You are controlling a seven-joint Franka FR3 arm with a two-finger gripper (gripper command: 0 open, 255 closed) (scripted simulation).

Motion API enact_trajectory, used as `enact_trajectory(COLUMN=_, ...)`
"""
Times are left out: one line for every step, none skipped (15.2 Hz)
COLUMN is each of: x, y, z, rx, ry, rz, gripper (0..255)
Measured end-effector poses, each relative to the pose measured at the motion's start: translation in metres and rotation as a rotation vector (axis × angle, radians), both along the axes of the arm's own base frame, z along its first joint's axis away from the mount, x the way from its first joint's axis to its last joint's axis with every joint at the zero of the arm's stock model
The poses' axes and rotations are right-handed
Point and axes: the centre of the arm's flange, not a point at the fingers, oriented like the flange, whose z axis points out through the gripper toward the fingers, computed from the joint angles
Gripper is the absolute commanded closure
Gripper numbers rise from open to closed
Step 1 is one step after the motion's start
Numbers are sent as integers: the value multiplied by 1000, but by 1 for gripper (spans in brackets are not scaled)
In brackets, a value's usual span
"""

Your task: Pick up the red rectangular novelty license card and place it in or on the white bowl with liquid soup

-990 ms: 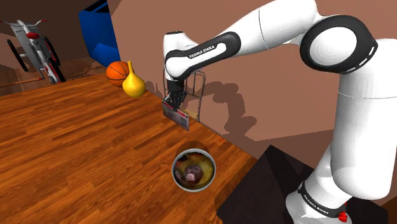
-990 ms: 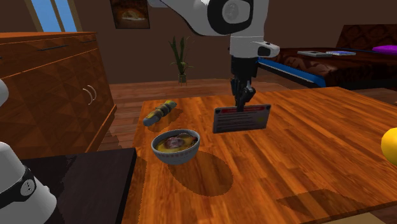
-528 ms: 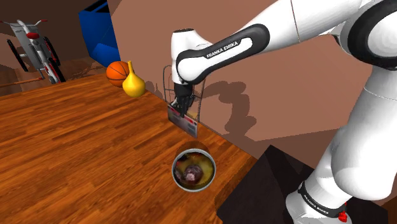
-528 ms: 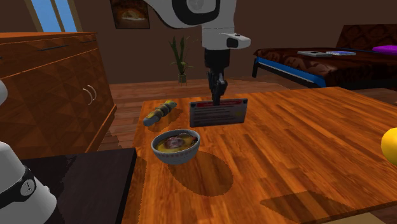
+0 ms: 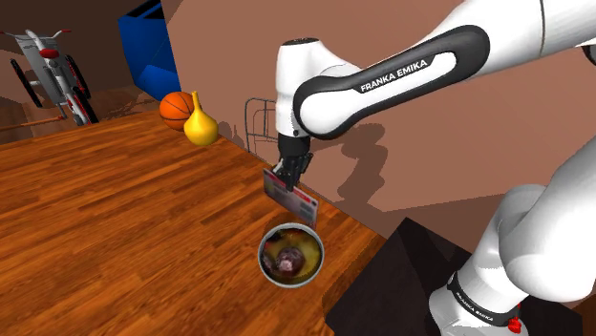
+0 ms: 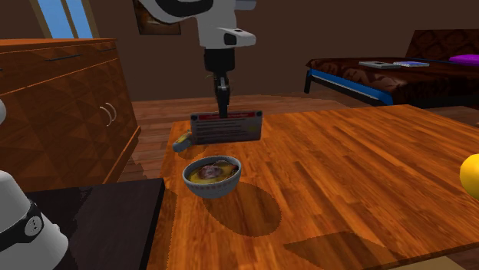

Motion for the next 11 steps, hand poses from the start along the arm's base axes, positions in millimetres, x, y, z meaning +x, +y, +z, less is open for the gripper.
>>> enact_trajectory(x=-11, y=4, z=4, rx=0, ry=0, rz=0, gripper=255)
enact_trajectory(x=-24, y=7, z=7, rx=0, ry=0, rz=0, gripper=255)
enact_trajectory(x=-38, y=12, z=9, rx=0, ry=0, rz=0, gripper=255)
enact_trajectory(x=-45, y=13, z=8, rx=0, ry=0, rz=0, gripper=255)
enact_trajectory(x=-49, y=15, z=5, rx=0, ry=0, rz=0, gripper=255)
enact_trajectory(x=-52, y=15, z=0, rx=0, ry=0, rz=0, gripper=255)
enact_trajectory(x=-54, y=15, z=-5, rx=-1, ry=0, rz=-1, gripper=255)
enact_trajectory(x=-54, y=15, z=-11, rx=-1, ry=1, rz=-1, gripper=255)
enact_trajectory(x=-55, y=16, z=-16, rx=-1, ry=1, rz=-1, gripper=255)
enact_trajectory(x=-55, y=16, z=-22, rx=-1, ry=1, rz=-1, gripper=255)
enact_trajectory(x=-55, y=17, z=-26, rx=-1, ry=1, rz=-1, gripper=255)
